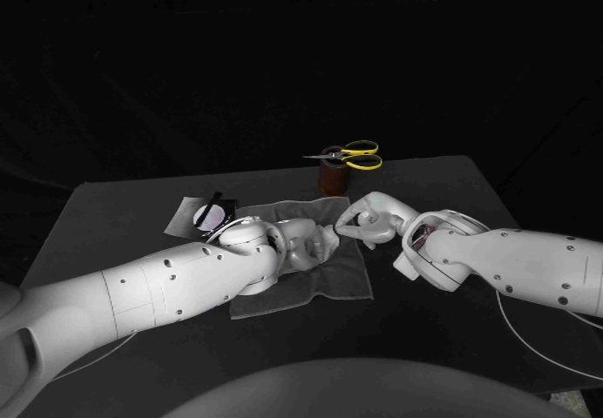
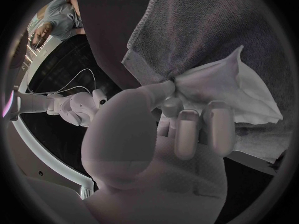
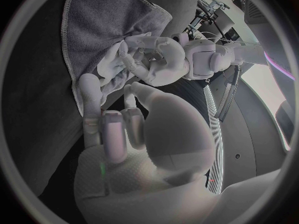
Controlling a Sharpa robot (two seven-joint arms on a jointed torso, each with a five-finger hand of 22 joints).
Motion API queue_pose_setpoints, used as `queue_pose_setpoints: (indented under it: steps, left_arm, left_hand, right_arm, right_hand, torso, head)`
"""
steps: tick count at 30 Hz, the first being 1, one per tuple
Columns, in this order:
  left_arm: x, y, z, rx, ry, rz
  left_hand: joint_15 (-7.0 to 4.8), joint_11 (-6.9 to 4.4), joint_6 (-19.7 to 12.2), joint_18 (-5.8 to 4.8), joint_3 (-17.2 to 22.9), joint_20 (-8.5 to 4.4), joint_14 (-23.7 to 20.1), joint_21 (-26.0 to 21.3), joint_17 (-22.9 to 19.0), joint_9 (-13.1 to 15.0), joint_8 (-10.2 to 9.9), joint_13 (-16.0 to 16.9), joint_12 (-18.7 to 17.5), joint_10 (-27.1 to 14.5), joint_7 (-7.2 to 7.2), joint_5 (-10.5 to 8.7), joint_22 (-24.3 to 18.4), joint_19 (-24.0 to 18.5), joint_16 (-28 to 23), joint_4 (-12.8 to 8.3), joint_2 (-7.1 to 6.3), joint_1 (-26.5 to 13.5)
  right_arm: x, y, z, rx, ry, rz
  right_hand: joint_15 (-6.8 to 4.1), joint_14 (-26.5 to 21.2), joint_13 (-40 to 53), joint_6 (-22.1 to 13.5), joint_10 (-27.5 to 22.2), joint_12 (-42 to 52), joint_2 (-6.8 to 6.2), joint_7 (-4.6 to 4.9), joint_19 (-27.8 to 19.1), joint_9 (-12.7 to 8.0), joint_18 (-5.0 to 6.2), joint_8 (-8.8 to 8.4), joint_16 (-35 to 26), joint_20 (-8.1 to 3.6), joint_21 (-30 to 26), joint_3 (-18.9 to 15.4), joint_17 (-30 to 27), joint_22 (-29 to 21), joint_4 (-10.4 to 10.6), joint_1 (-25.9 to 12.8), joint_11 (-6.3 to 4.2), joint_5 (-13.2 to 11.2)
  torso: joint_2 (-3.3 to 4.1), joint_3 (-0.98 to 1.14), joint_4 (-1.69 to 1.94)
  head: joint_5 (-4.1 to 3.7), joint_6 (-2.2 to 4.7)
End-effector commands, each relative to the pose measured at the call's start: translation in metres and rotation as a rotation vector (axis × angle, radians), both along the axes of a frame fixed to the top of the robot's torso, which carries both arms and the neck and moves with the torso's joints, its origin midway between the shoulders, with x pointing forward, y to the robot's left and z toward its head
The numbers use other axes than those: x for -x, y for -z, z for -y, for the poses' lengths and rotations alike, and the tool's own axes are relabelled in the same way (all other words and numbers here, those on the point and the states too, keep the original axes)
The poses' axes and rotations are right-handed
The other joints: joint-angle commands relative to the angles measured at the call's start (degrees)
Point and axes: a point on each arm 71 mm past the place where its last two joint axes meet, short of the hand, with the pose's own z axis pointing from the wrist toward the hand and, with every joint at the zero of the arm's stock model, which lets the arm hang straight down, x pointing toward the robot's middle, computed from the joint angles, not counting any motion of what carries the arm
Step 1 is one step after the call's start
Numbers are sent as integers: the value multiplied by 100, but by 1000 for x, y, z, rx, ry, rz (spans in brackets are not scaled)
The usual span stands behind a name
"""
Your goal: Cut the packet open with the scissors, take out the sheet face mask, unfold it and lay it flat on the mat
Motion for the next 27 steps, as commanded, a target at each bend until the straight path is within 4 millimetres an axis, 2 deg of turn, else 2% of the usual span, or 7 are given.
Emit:
queue_pose_setpoints:
  steps: [1,8,12,16,20,24,27]
  left_arm:
    - [4,0,4,12,40,-7]
    - [-1,-1,2,36,11,41]
    - [-3,-2,1,49,-1,62]
    - [-5,-3,1,66,-13,83]
    - [-8,-5,-2,90,-36,109]
    - [-10,-7,-7,108,-60,115]
    - [-13,-8,-13,117,-82,109]
  left_hand:
    - [-48,-8,0,-47,145,-4,596,42,1506,95,37,56,24,85,3,6,344,46,21,-33,14,-99]
    - [-94,-56,70,-99,710,-53,596,183,1506,201,217,325,128,295,-50,33,559,188,21,-208,-63,-362]
    - [-112,-77,80,-118,877,-72,596,232,1506,252,282,427,171,373,-71,88,635,239,21,-266,-99,-469]
    - [-140,-105,81,-137,1054,-99,596,280,1506,359,391,557,220,476,-100,396,710,290,21,-331,-170,-658]
    - [-155,-121,69,-149,1111,-113,596,310,1506,433,453,626,244,527,-116,567,758,321,21,-361,-191,-749]
    - [-166,-132,63,-154,1137,-123,596,324,1506,485,494,704,277,578,-127,676,780,335,21,-380,-202,-803]
    - [-166,-132,63,-154,1137,-124,596,323,1506,486,495,707,278,580,-128,680,779,335,21,-380,-202,-804]
  right_arm:
    - [0,0,-1,-2,-5,-3]
    - [0,0,-1,-4,-3,-1]
    - [0,0,-1,-5,-2,0]
    - [0,0,-1,-5,-1,-1]
    - [0,0,-1,-4,-3,-3]
    - [1,0,-2,11,-17,7]
    - [3,3,-4,44,-52,22]
  right_hand:
    - [13,467,1061,-22,370,24,-11,7,-35,8,107,23,13,5,-39,-7,1110,5,31,-49,32,-28]
    - [12,468,1064,-15,372,29,-16,5,-32,12,106,31,15,4,-35,-13,1113,8,39,-60,31,-43]
    - [11,470,1066,-12,374,34,-19,3,-32,15,106,36,17,4,-36,-19,1119,9,46,-68,30,-64]
    - [10,469,1068,-11,375,37,-20,2,-29,17,105,39,17,4,-31,-21,1117,12,50,-72,29,-76]
    - [10,471,1067,-11,375,36,-20,1,-27,19,104,42,18,3,-27,-23,1120,14,52,-74,28,-86]
    - [8,472,1067,-9,375,37,-17,-4,-24,22,103,46,20,3,-21,-20,1124,17,51,-69,25,-99]
    - [-1,471,1069,-5,376,40,-16,-19,-17,31,103,61,19,-2,-13,6,1121,24,8,-5,11,-104]
  torso:
    - [2,2,-4]
    - [-1,5,-3]
    - [3,3,-5]
    - [5,4,-6]
    - [0,2,-9]
    - [2,2,-7]
    - [1,2,-8]
  head:
    - [5,0]
    - [1,0]
    - [6,0]
    - [4,0]
    - [0,0]
    - [-7,0]
    - [-1,0]
